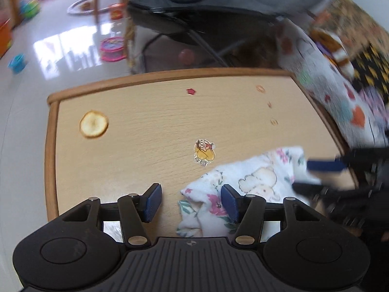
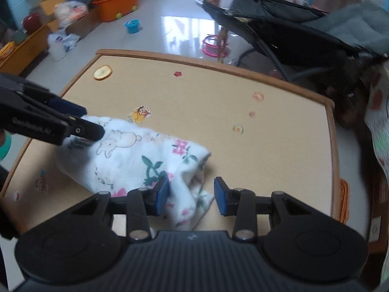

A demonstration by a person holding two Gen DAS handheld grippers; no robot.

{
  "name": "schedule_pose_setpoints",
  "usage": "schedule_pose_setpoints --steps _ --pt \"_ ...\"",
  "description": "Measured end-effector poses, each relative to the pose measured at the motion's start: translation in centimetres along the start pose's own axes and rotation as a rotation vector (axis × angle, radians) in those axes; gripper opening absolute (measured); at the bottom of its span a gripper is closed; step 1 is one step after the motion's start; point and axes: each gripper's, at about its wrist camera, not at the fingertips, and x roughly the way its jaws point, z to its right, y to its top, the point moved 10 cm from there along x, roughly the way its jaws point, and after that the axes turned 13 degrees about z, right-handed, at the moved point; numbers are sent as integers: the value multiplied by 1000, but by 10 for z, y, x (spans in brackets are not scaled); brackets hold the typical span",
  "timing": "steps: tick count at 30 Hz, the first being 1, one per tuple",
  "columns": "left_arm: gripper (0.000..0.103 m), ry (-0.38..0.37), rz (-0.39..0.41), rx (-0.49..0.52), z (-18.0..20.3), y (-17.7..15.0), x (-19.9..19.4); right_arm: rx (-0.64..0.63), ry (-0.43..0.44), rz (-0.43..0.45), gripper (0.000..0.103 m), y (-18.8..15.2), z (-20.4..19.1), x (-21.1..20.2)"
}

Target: Fold clothes

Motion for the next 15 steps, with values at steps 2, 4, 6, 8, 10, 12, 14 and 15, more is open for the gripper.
schedule_pose_setpoints --steps 2,4,6,8,10,12,14,15 --pt "57 28 26 -28 0 1 -4 17 -21 10 42 -1 1 2" --pt "57 71 56 -34 1 5 -13 22 -43 13 49 -1 4 3" --pt "57 119 108 -19 4 12 -27 23 -60 12 51 -3 4 5" --pt "57 155 142 -20 6 16 -39 43 -70 11 52 -5 6 6" --pt "58 188 167 -30 8 18 -50 69 -78 12 53 -7 7 4" --pt "58 199 179 -45 12 17 -59 89 -86 15 53 -8 8 3" --pt "58 192 188 -63 17 15 -65 94 -92 21 53 -10 8 1" --pt "58 192 180 -69 20 12 -67 96 -95 24 53 -11 7 1"
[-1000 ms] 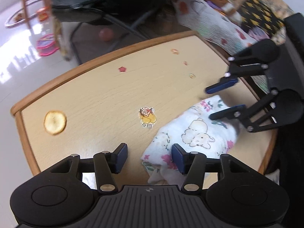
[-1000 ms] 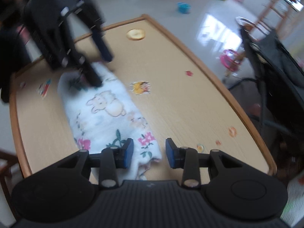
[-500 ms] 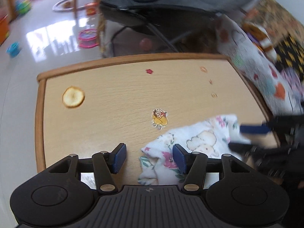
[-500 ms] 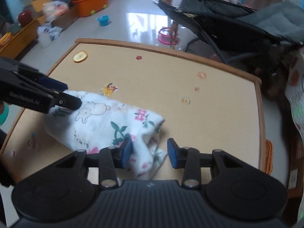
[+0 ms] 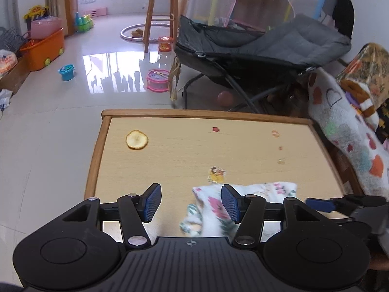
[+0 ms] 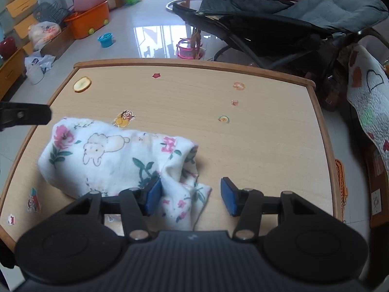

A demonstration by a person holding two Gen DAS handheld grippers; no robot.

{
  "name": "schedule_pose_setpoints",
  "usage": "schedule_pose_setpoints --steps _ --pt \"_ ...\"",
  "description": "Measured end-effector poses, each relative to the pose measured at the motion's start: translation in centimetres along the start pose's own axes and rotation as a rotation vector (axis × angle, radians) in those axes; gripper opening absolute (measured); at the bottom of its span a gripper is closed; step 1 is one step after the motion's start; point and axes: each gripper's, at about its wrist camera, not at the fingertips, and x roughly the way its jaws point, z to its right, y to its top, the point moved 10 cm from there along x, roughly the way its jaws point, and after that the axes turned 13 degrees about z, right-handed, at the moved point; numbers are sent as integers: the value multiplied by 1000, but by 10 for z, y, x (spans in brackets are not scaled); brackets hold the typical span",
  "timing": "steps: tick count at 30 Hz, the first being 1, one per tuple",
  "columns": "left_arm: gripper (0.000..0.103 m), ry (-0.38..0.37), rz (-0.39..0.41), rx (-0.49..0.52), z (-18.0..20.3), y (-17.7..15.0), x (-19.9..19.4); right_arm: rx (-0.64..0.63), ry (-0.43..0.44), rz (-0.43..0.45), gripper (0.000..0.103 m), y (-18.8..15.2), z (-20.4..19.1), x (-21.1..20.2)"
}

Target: Fold clothes

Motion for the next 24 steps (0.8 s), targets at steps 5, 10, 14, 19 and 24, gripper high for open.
schedule_pose_setpoints --steps 5,10,14,19,24 --pt "58 31 -12 19 9 -20 -1 4 -13 19 54 -3 -1 -1" --pt "58 49 -26 -52 2 -31 15 12 -15 43 55 -6 -1 -2" --pt "58 70 -43 -92 -6 -40 30 43 -10 62 55 -8 0 -4" --pt "58 45 -69 -119 -5 -51 39 54 -8 79 55 -8 0 -6" --pt "58 13 -116 -222 -9 -65 51 107 0 64 55 -10 1 -5"
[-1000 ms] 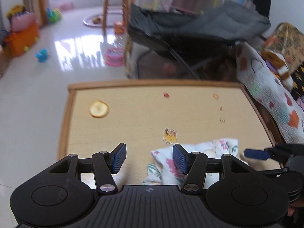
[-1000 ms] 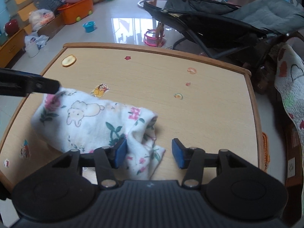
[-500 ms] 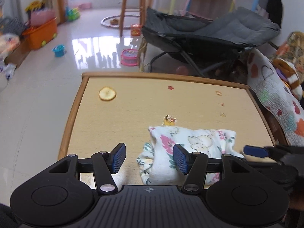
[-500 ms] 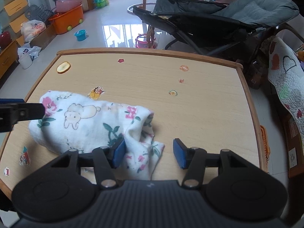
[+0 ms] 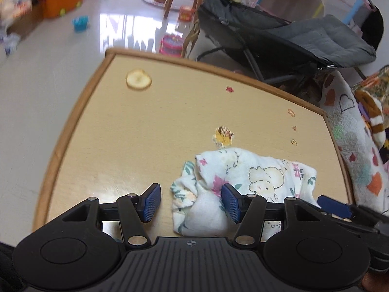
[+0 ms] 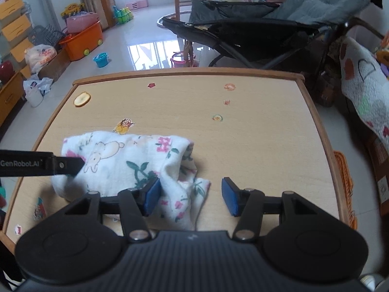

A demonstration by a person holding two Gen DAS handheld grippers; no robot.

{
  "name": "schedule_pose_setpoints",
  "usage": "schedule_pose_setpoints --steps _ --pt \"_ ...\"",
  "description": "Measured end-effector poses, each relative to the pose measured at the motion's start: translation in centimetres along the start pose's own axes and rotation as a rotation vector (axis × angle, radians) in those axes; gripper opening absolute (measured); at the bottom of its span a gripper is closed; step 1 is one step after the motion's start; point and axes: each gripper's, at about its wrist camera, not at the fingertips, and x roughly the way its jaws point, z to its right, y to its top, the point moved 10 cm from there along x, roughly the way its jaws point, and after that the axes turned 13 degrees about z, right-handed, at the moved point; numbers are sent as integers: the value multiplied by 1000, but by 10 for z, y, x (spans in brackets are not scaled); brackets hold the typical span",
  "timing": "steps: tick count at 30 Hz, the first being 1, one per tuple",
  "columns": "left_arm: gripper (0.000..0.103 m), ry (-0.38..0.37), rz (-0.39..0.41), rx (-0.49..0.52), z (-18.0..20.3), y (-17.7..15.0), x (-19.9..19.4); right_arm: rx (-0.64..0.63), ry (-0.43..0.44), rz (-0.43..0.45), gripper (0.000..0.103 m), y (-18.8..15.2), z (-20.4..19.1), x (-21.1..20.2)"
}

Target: Fold clothes

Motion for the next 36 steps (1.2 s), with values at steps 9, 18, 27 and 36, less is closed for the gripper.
schedule_pose_setpoints --steps 9,18,27,36 --pt "69 11 4 51 10 -9 13 95 22 -37 53 -8 1 6" --pt "45 -70 -9 25 14 -9 15 146 81 -25 21 -8 -9 4" --pt "23 -109 11 -49 16 6 4 162 97 27 13 13 -11 -7" --pt "23 -147 120 -82 19 69 -8 126 131 129 13 75 -20 -5"
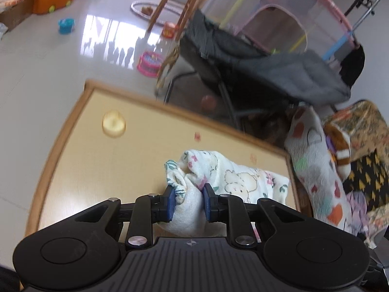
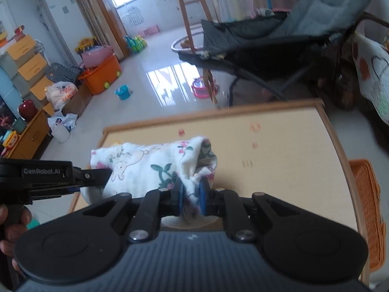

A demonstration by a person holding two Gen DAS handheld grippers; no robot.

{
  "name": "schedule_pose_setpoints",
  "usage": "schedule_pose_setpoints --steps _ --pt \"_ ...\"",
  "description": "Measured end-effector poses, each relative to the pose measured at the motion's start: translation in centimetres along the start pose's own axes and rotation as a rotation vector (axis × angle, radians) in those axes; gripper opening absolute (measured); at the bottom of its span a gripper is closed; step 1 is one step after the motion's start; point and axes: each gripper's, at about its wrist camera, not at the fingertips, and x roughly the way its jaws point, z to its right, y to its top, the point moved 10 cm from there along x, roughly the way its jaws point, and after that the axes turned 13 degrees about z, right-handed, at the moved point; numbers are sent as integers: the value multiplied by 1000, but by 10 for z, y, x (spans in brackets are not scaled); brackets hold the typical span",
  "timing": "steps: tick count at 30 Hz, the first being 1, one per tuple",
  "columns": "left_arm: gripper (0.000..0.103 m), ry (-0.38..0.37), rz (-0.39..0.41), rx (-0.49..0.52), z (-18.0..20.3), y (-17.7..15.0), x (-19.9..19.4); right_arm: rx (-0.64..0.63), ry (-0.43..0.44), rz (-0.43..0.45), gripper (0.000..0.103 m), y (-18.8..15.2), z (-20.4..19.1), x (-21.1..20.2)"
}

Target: Fold clothes

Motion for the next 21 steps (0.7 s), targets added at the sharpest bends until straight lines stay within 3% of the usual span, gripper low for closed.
schedule_pose_setpoints --steps 10,21 --pt "23 48 59 59 -2 47 43 -72 1 23 13 41 -12 57" --pt "27 123 -15 100 -34 30 101 -102 -51 -103 14 5 -1 110"
